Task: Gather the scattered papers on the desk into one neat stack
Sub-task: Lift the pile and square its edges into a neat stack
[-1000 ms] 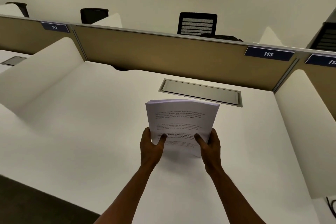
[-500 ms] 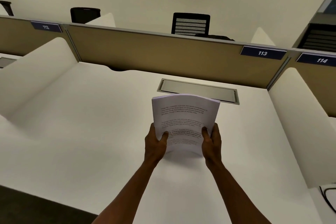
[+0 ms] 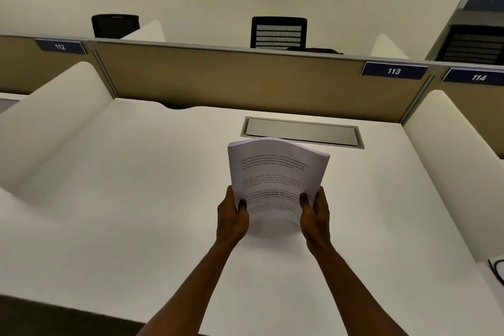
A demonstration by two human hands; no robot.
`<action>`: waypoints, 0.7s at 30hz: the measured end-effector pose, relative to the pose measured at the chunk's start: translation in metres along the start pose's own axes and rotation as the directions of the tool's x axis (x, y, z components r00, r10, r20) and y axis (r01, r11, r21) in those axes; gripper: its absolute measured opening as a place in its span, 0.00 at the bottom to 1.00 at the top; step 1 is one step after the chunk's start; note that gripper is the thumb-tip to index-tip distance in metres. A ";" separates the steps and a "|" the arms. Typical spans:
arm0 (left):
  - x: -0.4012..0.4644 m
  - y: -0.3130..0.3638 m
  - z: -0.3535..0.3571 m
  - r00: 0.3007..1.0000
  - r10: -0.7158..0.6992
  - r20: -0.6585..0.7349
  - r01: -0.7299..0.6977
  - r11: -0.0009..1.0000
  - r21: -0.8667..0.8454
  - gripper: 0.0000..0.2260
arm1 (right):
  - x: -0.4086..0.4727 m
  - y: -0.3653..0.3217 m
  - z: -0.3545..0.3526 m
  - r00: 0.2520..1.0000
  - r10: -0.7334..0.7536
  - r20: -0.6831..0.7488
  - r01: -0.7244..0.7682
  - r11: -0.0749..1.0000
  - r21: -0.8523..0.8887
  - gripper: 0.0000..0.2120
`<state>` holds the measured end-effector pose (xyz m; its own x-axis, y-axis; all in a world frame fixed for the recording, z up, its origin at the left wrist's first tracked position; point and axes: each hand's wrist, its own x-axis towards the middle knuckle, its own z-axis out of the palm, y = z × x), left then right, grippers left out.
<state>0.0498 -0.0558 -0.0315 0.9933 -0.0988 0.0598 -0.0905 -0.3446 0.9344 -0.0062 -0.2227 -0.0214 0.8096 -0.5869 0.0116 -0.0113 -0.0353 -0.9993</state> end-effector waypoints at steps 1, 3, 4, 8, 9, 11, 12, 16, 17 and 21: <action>0.000 -0.001 -0.003 1.000 0.007 0.000 -0.007 1.000 0.001 0.16 | 0.000 0.000 0.002 1.000 0.002 -0.013 -0.002 1.000 -0.004 0.14; 0.000 -0.004 -0.008 0.999 0.022 -0.023 -0.023 1.000 -0.010 0.15 | -0.002 0.000 0.004 1.000 0.002 -0.031 -0.003 1.000 -0.014 0.13; 0.000 -0.005 -0.010 0.999 0.027 -0.028 -0.028 1.000 -0.007 0.14 | -0.003 0.000 0.006 1.000 -0.004 -0.031 0.004 1.000 -0.027 0.13; 0.004 -0.010 -0.019 0.999 0.028 0.035 -0.030 0.999 0.036 0.15 | -0.008 0.005 0.012 0.999 -0.033 -0.013 0.032 0.995 -0.090 0.11; 0.007 -0.010 -0.020 0.999 0.029 0.039 -0.031 0.998 0.051 0.15 | -0.006 0.005 0.013 0.999 -0.036 -0.017 0.034 0.994 -0.104 0.10; 0.014 -0.008 -0.024 0.999 0.035 0.022 -0.036 0.997 0.069 0.12 | 0.002 0.002 0.014 0.998 -0.054 -0.017 0.051 0.989 -0.137 0.08; 0.019 -0.006 -0.026 0.999 0.048 0.006 -0.048 0.996 0.075 0.11 | 0.007 -0.001 0.015 0.997 -0.072 -0.008 0.070 0.985 -0.156 0.08; 0.039 0.005 -0.039 0.995 0.001 -0.102 0.003 0.999 0.043 0.15 | 0.034 -0.010 0.030 0.995 -0.088 0.056 0.097 0.979 -0.182 0.06; 0.044 0.008 -0.044 0.991 -0.020 -0.132 0.023 1.000 0.017 0.18 | 0.041 -0.013 0.036 0.994 -0.075 0.074 0.087 0.980 -0.177 0.06; 0.064 0.001 -0.070 0.974 -0.093 -0.208 0.097 0.995 0.012 0.22 | 0.057 -0.019 0.082 0.990 0.075 0.123 -0.061 0.992 -0.114 0.09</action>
<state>0.1185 0.0029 -0.0023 0.9905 0.1300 0.0445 0.0059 -0.3635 0.9316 0.0884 -0.1898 -0.0044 0.8725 -0.4840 -0.0679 -0.1276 -0.0913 -0.9876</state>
